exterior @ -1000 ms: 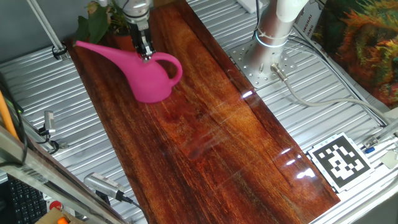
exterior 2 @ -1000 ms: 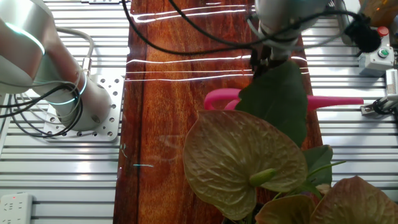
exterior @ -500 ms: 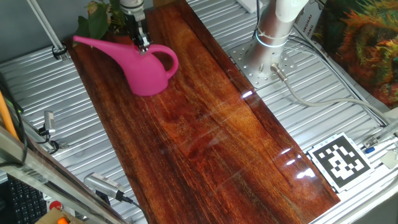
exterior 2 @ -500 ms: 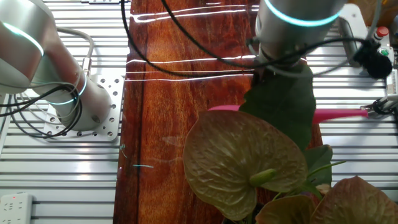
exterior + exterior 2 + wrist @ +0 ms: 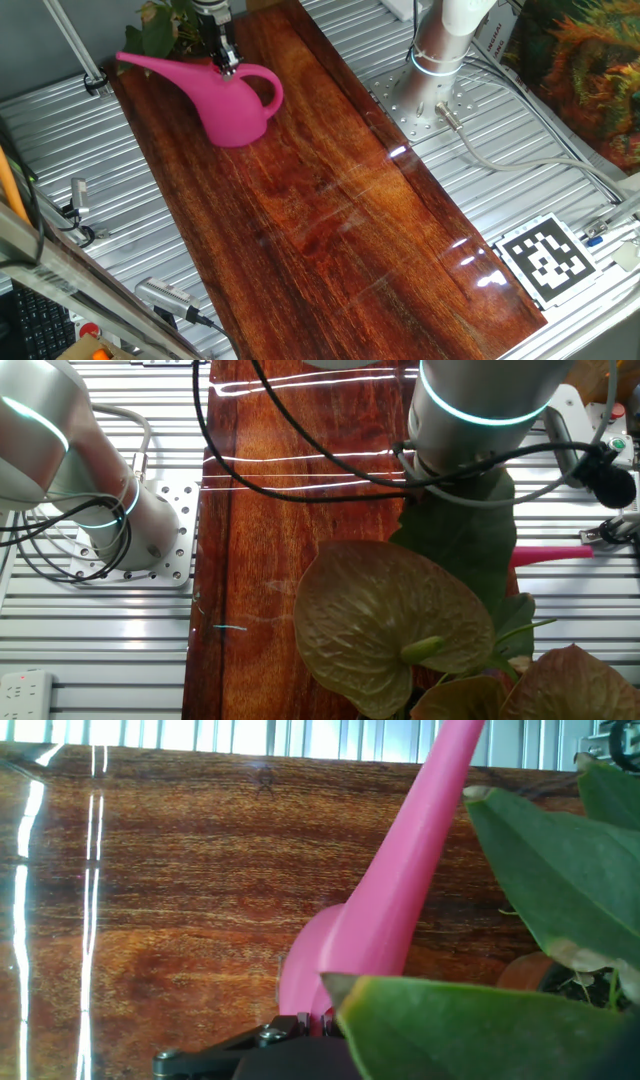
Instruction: Water the plant
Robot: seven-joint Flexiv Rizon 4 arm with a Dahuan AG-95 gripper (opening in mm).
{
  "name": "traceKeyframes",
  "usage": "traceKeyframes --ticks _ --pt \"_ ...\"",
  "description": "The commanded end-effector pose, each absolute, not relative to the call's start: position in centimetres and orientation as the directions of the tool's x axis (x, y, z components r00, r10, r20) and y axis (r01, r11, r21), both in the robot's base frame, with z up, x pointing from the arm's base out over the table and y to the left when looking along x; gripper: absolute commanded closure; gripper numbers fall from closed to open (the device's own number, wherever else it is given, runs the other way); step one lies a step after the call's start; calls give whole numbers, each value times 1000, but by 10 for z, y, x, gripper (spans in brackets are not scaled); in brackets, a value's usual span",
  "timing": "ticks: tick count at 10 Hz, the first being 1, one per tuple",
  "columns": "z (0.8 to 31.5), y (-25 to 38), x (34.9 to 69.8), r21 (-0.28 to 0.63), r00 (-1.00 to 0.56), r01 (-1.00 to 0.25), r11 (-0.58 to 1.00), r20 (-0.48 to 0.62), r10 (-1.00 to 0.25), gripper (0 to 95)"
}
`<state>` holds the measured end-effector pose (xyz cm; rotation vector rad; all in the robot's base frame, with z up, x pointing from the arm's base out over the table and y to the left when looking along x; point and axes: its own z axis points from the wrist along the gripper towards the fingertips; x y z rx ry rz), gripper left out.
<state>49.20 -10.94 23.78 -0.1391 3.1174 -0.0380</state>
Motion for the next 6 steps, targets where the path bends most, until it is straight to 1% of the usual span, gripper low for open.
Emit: traceKeyframes --ticks 1,6 --pt "295 -109 491 -21 -996 -86 996 -23 -87 950" --pt "291 -109 492 -7 -995 -94 996 -39 -94 950"
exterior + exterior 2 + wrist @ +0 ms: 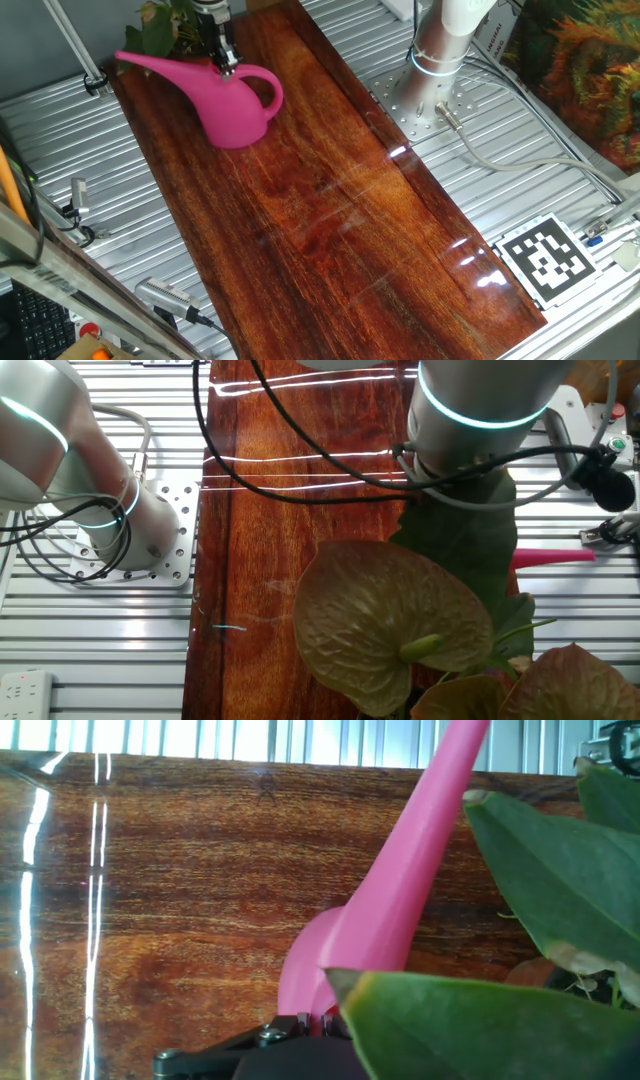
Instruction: Water the plant
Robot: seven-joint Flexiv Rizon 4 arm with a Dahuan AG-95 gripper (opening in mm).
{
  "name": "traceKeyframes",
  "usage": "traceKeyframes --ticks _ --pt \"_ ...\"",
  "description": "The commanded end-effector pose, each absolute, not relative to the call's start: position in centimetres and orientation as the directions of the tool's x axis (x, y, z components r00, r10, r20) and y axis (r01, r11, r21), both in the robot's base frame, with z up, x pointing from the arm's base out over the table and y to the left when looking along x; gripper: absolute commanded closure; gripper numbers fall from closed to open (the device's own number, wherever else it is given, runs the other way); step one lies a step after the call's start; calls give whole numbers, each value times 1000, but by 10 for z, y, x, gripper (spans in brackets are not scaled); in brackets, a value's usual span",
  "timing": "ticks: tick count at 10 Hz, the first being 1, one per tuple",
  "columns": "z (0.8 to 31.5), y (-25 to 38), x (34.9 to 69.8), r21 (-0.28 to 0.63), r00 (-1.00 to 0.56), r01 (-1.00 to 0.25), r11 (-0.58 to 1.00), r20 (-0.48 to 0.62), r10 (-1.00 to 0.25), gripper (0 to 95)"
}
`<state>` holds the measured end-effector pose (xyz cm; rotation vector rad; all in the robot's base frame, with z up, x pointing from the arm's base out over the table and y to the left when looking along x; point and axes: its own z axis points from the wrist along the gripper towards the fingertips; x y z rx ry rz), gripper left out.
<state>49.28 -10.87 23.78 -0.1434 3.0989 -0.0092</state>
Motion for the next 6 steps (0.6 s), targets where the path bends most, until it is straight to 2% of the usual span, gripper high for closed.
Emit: traceKeyframes --ticks 1,2,4,5,6 --pt "291 -109 492 -4 -994 -105 994 -41 -105 760" --pt "291 -109 492 -3 -994 -107 994 -32 -107 570" --pt "291 -109 492 -2 -993 -112 994 -40 -112 570" --pt "292 -109 492 -1 -992 -116 993 -42 -116 380" --pt "294 -109 492 5 -993 -114 993 -37 -114 380"
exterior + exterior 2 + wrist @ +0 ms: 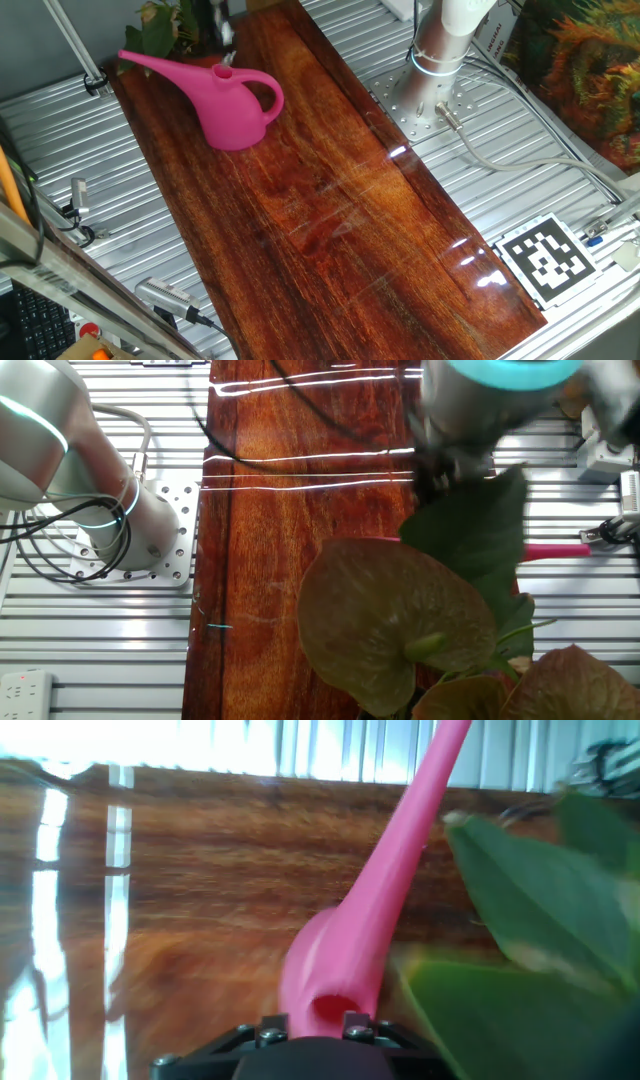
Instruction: Water the plant
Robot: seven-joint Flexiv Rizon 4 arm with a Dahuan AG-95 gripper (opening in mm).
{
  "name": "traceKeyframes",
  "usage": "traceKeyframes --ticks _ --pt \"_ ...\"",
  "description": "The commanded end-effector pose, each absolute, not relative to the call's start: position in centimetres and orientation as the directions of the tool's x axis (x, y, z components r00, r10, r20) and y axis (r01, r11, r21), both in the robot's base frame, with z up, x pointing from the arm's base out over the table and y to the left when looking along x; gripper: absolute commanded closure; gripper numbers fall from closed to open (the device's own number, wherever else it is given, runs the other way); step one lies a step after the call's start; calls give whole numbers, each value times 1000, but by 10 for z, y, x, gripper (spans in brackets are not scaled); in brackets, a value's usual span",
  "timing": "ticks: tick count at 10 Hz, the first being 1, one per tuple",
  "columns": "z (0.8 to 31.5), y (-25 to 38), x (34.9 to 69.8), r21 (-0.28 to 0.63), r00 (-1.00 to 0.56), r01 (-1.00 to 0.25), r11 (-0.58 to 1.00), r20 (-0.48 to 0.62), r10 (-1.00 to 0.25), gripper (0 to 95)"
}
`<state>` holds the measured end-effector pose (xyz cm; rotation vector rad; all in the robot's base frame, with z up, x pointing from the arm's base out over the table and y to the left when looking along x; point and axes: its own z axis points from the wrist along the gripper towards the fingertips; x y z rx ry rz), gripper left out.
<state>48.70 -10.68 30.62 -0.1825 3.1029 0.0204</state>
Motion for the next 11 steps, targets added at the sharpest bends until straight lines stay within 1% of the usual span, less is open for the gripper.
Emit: traceKeyframes --ticks 1,6,7,8,9,10,11 --pt "296 -109 493 -2 -993 -116 993 -36 -116 380" --pt "295 -108 495 8 -995 -93 996 -36 -93 380" --pt "291 -103 498 15 -998 -60 998 -36 -59 380" --pt "289 -98 501 49 -999 16 999 -32 17 380" --pt "289 -97 502 65 -999 41 997 -28 43 380" --pt "290 -92 504 141 -987 157 977 -7 160 380" --pt "289 -88 507 160 -974 223 962 7 225 380"
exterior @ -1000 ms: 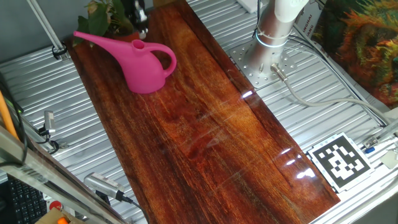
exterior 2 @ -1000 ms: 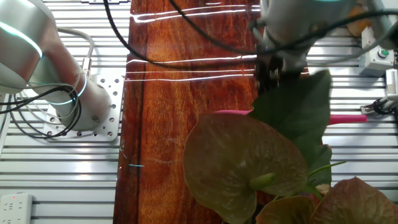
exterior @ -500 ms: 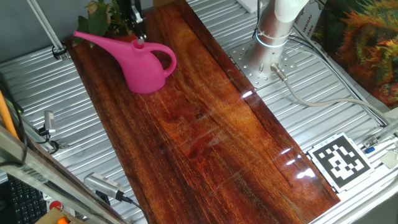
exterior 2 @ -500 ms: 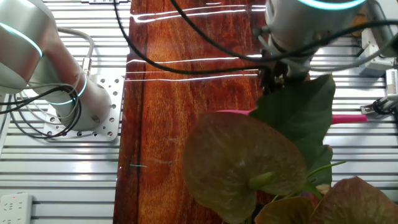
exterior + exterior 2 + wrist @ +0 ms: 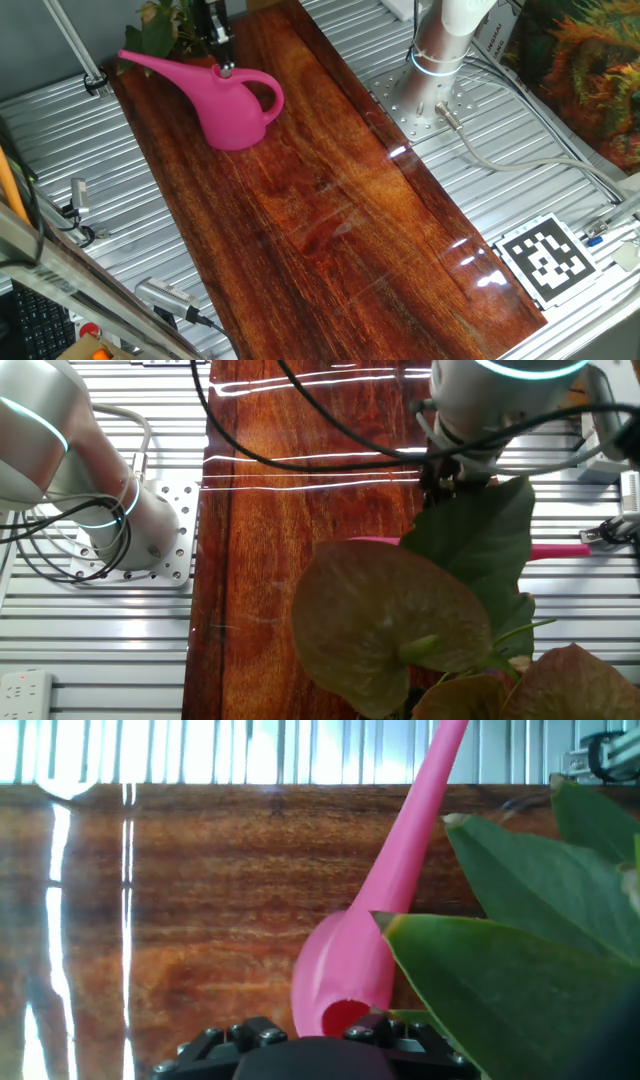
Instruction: Water the plant
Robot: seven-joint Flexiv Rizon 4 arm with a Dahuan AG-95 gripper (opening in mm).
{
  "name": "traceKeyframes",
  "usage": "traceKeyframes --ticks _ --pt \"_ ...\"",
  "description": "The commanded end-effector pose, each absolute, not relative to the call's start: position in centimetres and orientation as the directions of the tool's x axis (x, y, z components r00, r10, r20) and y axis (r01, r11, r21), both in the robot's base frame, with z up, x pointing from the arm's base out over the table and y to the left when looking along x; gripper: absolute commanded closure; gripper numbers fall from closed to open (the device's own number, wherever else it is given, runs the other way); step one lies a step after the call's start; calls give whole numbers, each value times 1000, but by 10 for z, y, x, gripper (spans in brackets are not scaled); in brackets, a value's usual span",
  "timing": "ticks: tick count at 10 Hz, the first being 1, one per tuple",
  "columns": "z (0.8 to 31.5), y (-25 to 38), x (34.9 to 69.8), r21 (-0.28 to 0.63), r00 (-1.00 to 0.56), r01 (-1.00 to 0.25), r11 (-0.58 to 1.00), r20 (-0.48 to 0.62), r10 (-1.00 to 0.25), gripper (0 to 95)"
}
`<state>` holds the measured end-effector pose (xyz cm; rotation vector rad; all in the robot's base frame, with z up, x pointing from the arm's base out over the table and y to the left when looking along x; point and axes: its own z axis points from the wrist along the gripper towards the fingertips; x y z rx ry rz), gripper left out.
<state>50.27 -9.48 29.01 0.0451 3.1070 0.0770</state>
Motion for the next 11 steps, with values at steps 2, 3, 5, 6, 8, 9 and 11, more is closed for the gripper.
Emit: traceKeyframes --ticks 2,3,5,6,8,9,11 --pt "285 -79 511 171 -966 254 952 10 256 570" --pt "282 -76 511 170 -966 254 952 8 257 570" --pt "277 -70 509 162 -967 254 953 9 256 570" --pt "275 -68 508 158 -967 254 954 8 256 570" --pt "272 -65 504 146 -967 255 956 15 255 570" --pt "271 -65 502 125 -967 255 959 18 254 570" --pt "271 -65 502 81 -968 251 964 37 249 570"
